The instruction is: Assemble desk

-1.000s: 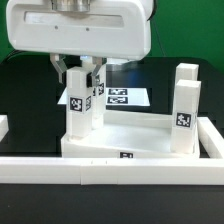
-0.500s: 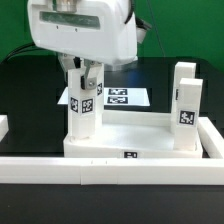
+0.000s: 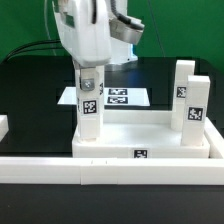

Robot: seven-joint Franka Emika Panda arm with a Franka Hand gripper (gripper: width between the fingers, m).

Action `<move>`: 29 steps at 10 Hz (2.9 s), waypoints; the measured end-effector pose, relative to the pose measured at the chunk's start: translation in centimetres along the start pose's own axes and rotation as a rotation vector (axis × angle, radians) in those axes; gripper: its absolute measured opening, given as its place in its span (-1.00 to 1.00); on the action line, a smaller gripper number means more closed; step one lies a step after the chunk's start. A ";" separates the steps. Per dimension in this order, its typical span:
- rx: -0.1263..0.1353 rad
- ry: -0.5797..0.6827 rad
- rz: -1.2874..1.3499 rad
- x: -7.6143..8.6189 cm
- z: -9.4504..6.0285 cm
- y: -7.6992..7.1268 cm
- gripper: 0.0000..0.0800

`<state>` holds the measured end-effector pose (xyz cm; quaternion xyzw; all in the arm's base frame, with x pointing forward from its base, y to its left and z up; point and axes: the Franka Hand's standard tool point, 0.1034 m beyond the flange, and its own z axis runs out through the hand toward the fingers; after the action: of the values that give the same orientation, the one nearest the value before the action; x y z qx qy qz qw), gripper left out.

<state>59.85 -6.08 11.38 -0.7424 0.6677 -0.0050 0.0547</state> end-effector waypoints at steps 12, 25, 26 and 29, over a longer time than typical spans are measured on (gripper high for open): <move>-0.039 0.031 -0.647 0.1 0.3 -0.4 0.62; -0.078 0.016 -1.563 -1.2 0.6 -0.5 0.05; -0.078 0.016 -1.562 -1.1 0.6 -0.5 0.05; -0.077 0.017 -1.522 -1.1 0.6 -0.5 -0.28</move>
Offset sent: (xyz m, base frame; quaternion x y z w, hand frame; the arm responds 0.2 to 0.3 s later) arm 0.0000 0.0000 0.0000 0.0000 0.0000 -0.0650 0.9979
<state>60.30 -4.88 10.90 -0.9993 -0.0282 -0.0240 0.0052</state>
